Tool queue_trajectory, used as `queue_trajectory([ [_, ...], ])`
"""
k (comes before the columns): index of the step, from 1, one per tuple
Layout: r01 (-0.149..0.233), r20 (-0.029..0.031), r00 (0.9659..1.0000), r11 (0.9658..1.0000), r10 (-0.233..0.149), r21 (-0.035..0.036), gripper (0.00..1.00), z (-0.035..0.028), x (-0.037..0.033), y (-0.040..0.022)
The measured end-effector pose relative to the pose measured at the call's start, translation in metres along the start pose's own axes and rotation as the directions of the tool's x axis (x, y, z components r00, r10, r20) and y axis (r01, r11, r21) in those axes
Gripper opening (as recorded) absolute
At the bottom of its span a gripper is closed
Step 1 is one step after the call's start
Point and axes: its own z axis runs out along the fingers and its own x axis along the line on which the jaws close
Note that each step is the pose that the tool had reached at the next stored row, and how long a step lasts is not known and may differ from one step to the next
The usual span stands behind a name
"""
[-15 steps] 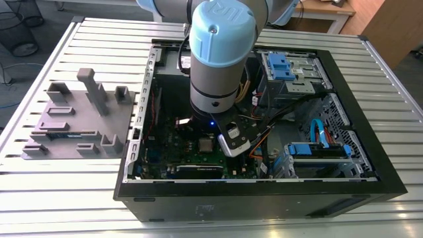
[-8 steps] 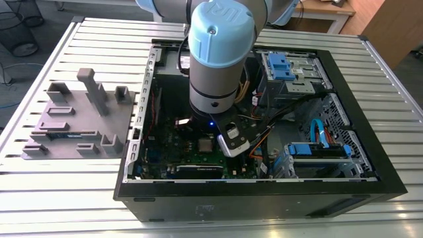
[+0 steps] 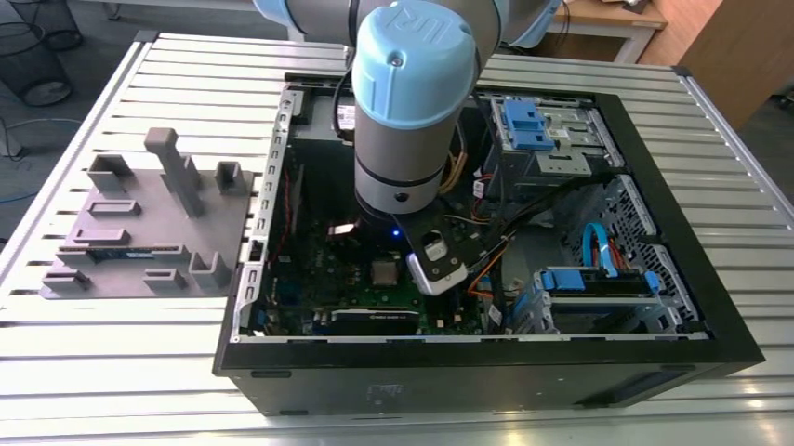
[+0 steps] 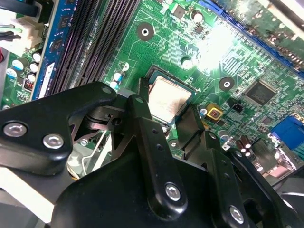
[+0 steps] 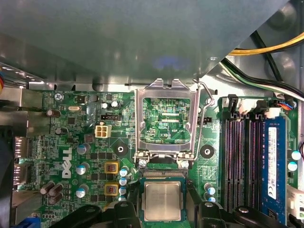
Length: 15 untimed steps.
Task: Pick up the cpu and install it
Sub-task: 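Place the cpu into insertion slot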
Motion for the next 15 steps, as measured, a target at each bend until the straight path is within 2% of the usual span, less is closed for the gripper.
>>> queue_trajectory([
  [15, 0.0, 0.0, 1.0, 1.0, 0.0, 0.0, 0.47, 0.002, -0.0003, 0.001],
])
